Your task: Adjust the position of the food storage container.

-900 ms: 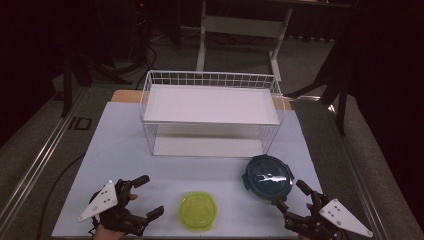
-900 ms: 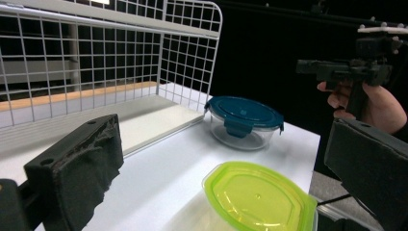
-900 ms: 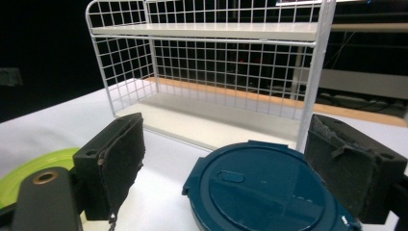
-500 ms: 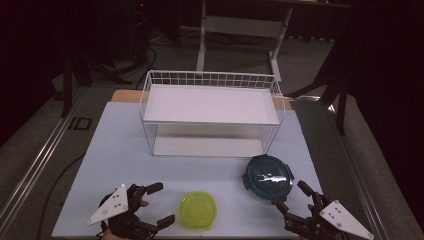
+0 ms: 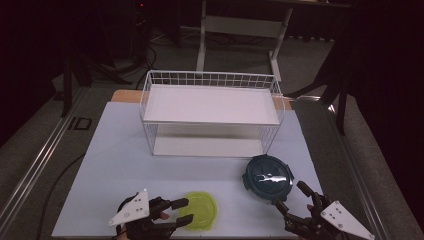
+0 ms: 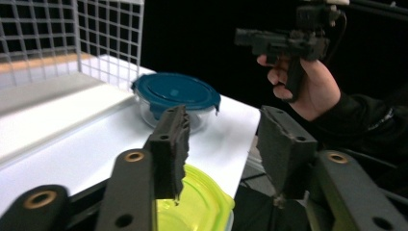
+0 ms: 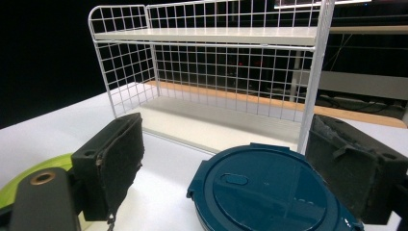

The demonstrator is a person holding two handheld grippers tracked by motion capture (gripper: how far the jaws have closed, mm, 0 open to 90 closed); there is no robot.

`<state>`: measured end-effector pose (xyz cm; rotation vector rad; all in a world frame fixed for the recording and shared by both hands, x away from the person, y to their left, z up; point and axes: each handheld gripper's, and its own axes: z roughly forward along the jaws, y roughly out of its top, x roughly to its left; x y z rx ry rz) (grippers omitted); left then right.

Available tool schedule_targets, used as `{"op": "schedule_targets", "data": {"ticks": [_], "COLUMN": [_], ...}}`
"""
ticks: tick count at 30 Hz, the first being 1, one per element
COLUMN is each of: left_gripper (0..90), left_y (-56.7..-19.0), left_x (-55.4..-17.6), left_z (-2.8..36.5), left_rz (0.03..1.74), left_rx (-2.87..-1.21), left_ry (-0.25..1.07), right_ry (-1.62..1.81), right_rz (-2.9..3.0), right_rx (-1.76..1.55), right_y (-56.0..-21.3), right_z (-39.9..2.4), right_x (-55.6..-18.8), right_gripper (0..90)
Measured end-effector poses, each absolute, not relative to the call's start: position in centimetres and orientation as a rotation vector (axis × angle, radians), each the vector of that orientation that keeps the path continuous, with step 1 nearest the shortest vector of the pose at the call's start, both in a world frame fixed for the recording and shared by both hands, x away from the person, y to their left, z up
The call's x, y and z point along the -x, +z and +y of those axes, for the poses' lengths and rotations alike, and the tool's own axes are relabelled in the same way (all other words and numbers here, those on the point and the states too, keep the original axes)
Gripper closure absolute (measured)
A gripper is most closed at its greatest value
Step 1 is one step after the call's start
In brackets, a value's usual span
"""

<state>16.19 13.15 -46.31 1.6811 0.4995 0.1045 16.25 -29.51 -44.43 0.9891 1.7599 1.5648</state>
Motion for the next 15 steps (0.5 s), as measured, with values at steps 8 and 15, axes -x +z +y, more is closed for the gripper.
{"op": "schedule_targets", "data": {"ticks": [8,15], "left_gripper": [45.7,33.1], "left_y": [-46.39,-46.00], "left_x": [-16.06,-16.21], "left_z": [12.45,12.22], "left_rz": [0.454,0.443], "left_rx": [-1.689,-1.701], "left_ry": [0.124,0.143], "right_ry": [1.570,1.566], "right_rz": [1.777,1.779], "right_rx": [-0.986,-0.984], "right_y": [-44.67,-44.77], "right_z": [-29.45,-29.52], "right_x": [-16.42,-16.48], "right_gripper": [13.1,13.1]}}
